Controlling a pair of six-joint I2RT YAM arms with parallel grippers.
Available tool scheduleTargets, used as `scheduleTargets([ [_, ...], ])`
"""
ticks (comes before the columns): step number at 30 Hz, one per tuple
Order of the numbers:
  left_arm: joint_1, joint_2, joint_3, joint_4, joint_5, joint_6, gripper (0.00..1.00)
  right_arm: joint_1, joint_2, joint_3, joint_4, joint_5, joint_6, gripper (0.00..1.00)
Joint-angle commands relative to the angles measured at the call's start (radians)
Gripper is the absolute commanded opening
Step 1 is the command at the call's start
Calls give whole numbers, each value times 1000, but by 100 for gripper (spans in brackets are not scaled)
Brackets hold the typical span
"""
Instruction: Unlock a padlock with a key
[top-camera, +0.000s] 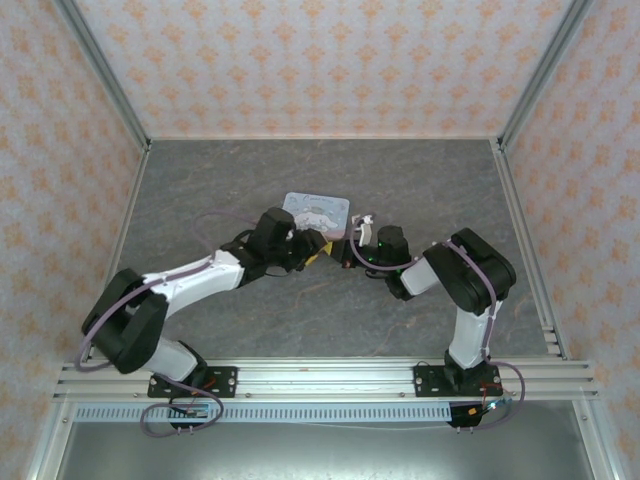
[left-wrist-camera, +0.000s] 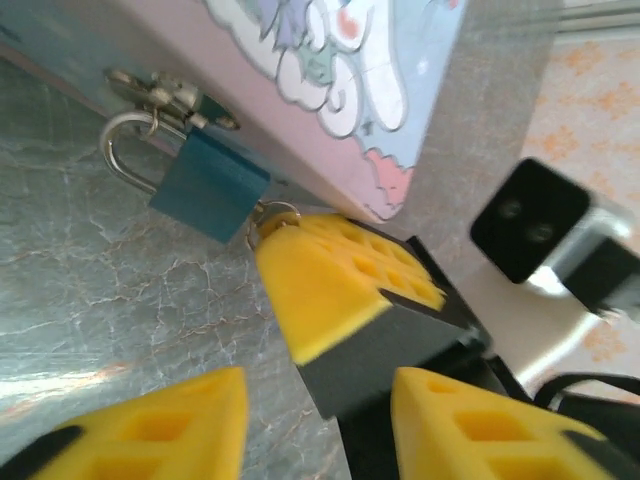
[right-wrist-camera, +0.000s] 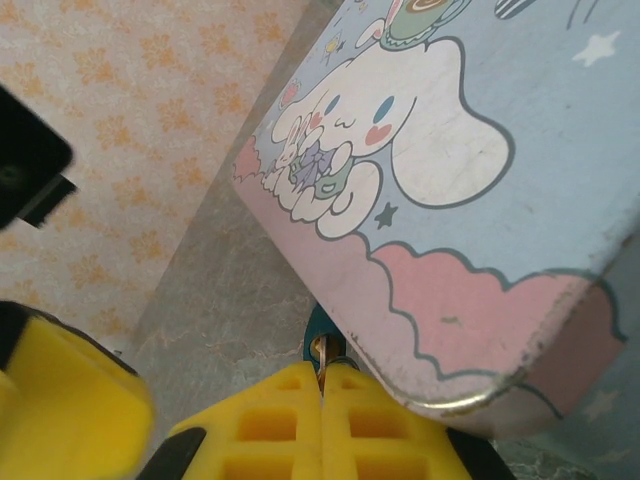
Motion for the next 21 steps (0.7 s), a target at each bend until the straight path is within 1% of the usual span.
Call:
scheduleTargets([
  [1, 32, -63, -56, -30, -23, 5, 57, 17, -37, -3, 39, 35, 29, 0],
  [2, 38, -74, -79, -3, -29, -15, 60, 23, -43, -5, 27, 40, 38, 0],
  [4, 43, -79, -134, 82, -38, -73, 62, 34, -57, -17, 20, 68, 69, 0],
  [8, 44, -59, -235, 296, -74, -200, 63, 57, -95, -35, -17, 108, 152, 0],
  [10, 44, -51, -261, 363, -98, -239, 63, 66, -110, -47, -30, 131, 193, 0],
  [16, 38, -45, -274, 415, -142, -273, 58, 87, -129, -53, -70, 155, 292, 0],
  [21, 22, -9, -281, 471, -152, -319, 54, 101, -154, -58, -105, 187, 319, 0],
])
